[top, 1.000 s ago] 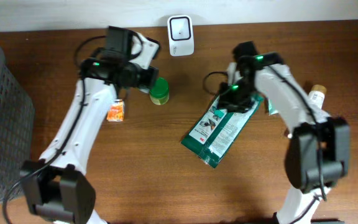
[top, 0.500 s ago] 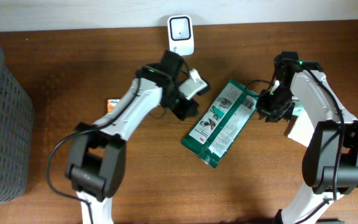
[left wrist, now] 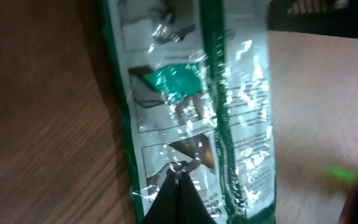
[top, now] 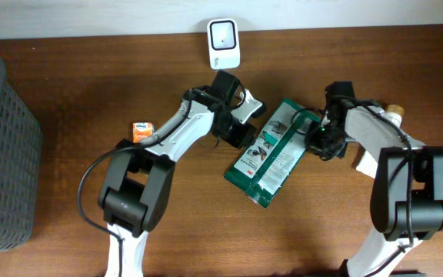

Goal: Scan the item barcode
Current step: 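Bring the left gripper in and grip the large pack beside the right gripper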

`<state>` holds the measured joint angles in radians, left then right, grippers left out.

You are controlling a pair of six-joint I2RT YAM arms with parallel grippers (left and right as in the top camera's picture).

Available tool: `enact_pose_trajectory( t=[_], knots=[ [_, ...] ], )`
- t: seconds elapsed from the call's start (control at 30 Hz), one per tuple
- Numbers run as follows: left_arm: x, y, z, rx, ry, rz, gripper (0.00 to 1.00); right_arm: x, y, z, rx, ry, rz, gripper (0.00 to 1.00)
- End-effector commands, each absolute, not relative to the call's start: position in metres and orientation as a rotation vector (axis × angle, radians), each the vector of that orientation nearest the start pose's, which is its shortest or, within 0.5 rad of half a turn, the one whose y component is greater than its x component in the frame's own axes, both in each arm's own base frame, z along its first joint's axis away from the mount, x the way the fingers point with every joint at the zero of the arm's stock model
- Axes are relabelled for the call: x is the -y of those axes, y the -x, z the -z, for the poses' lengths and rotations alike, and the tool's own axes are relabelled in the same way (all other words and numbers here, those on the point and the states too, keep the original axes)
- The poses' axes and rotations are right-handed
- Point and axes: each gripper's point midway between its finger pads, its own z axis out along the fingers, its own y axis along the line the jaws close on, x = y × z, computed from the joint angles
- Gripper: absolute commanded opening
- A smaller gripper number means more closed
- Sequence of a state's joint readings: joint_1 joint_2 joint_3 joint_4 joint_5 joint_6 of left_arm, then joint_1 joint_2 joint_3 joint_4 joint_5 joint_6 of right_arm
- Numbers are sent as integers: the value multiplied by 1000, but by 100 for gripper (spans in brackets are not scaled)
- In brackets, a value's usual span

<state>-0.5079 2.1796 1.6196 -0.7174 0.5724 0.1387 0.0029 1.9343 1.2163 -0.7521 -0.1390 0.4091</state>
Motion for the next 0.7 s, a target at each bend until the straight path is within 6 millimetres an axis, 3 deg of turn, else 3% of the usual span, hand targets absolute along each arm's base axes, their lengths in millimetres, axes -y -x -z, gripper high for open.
enact_pose_trajectory(
  t=[0.0,0.13,0.23,0.5,0.57,0.67],
  knots=[
    [304,-373,-31,-2726,-884,913,0,-37,-371,3,-2975,-479,-239,11],
    [304,-372,-31,-2732,-879,914,0,-52,-392,-1,-2904,-205,-248,11],
    [304,-372,-31,-2734,-875,915,0,-68,-403,-7,-2848,-63,-350,11],
    [304,-372,-32,-2733,-875,919,0,-87,-406,-14,-2797,136,-486,11],
    [303,-373,-32,-2736,-864,920,0,-88,-406,-25,-2802,118,-563,21],
    [299,-378,-32,-2735,-835,920,0,-83,-407,-60,-2808,35,-756,34]
  ],
)
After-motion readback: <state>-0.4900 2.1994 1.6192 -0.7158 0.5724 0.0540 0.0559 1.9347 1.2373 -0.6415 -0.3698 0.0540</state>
